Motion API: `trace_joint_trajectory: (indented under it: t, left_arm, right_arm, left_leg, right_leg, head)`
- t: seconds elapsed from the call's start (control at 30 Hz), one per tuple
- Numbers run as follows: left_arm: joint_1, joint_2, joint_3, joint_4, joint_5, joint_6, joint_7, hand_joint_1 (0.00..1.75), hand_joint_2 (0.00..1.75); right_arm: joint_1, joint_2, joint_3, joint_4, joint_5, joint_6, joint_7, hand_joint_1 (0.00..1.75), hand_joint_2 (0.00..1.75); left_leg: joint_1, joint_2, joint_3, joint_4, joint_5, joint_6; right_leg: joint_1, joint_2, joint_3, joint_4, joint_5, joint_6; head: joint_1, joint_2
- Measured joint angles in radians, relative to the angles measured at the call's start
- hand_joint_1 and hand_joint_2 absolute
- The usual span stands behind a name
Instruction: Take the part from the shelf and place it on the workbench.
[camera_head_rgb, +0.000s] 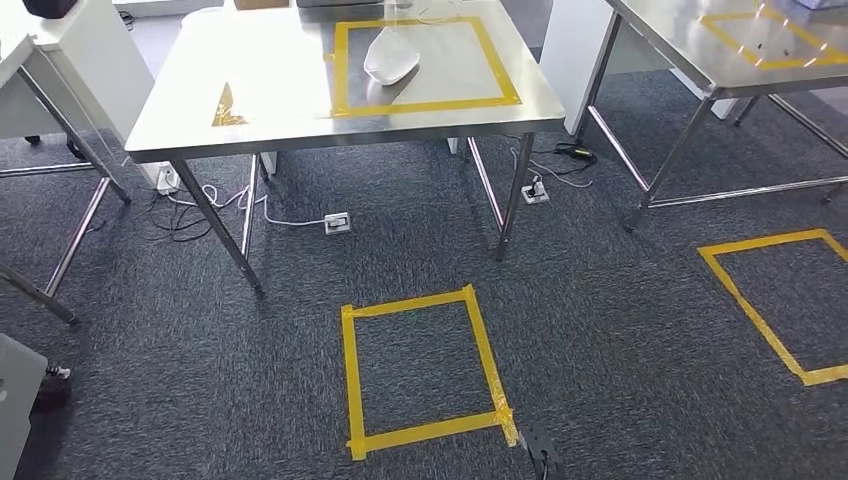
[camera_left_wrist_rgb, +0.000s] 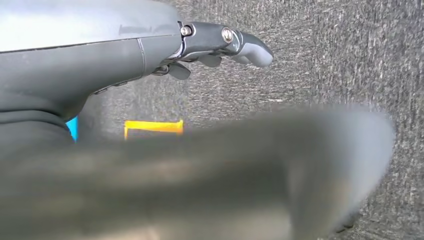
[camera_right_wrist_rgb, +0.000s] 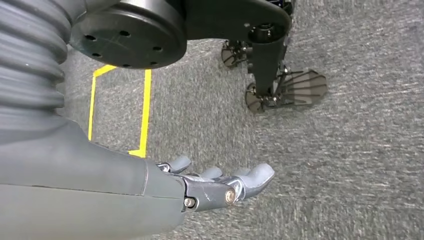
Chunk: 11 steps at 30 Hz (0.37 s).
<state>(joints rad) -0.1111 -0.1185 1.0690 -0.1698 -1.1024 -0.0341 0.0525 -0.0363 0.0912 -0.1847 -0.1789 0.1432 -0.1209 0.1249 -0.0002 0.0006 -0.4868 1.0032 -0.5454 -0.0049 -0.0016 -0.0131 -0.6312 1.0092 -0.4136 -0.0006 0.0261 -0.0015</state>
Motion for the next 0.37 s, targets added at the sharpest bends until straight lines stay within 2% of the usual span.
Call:
trace_joint_trajectory:
  t: [0.07,0.13,0.2,0.23,0.27,0.3,0.33,0.37]
  left_arm:
    - [-0.001,-0.002,-0.002,-0.001,-0.002,-0.001,0.006,0.00,1.75]
    - [0.000,-0.004,-0.011,-0.002,-0.010,-0.001,0.026,0.00,1.75]
    - [0.005,-0.004,-0.037,-0.004,0.002,-0.001,0.038,0.00,1.75]
    - [0.010,-0.004,-0.057,-0.007,0.019,-0.001,0.040,0.00,1.75]
    - [0.015,-0.002,-0.080,-0.011,0.041,-0.001,0.040,0.00,1.75]
    - [0.020,0.000,-0.104,-0.015,0.067,0.000,0.039,0.00,1.75]
    - [0.025,0.003,-0.126,-0.019,0.093,0.001,0.037,0.00,1.31]
    - [0.027,0.004,-0.138,-0.021,0.107,0.001,0.036,0.00,1.16]
  right_arm:
    - [0.001,0.000,0.000,0.000,-0.003,0.004,-0.001,0.00,1.75]
    - [0.001,0.000,-0.001,0.000,-0.006,0.006,0.000,0.00,1.75]
    - [0.006,0.000,-0.001,0.000,-0.008,0.007,0.000,0.00,1.75]
    - [0.009,-0.001,-0.001,0.000,-0.010,0.010,-0.001,0.00,1.75]
    - [0.013,-0.002,-0.001,-0.002,-0.012,0.013,-0.003,0.00,1.31]
    - [0.017,-0.002,-0.001,-0.003,-0.015,0.017,-0.006,0.00,0.87]
    - [0.021,-0.003,-0.001,-0.006,-0.017,0.020,-0.010,0.00,0.44]
    - [0.022,-0.003,-0.001,-0.007,-0.019,0.022,-0.012,0.00,0.00]
  left_leg:
    - [0.002,0.001,-0.009,-0.004,0.008,0.002]
    - [0.002,0.002,-0.016,-0.003,0.021,0.011]
    - [0.000,0.003,-0.019,-0.002,0.029,0.017]
    - [-0.001,0.003,-0.020,-0.001,0.030,0.018]
    - [-0.003,0.003,-0.021,0.000,0.032,0.019]
    - [-0.005,0.003,-0.024,0.002,0.032,0.020]
    - [-0.006,0.003,-0.027,0.003,0.033,0.021]
    - [-0.006,0.003,-0.028,0.004,0.033,0.021]
  right_leg:
    - [0.002,0.001,-0.005,-0.005,-0.021,-0.011]
    - [0.003,0.001,-0.008,-0.009,-0.027,-0.020]
    - [0.003,0.002,-0.008,-0.015,-0.008,-0.035]
    - [0.003,0.002,-0.008,-0.019,0.018,-0.044]
    - [0.002,0.003,-0.008,-0.023,0.038,-0.046]
    - [0.000,0.003,-0.009,-0.027,0.057,-0.038]
    - [-0.002,0.003,-0.010,-0.030,0.067,-0.022]
    - [-0.003,0.003,-0.011,-0.030,0.064,-0.010]
  head:
    - [0.001,0.000]
    - [0.002,0.000]
    - [0.002,0.000]
    - [0.002,0.000]
    - [0.002,0.000]
    - [0.002,0.000]
    - [0.002,0.000]
    - [0.002,0.000]
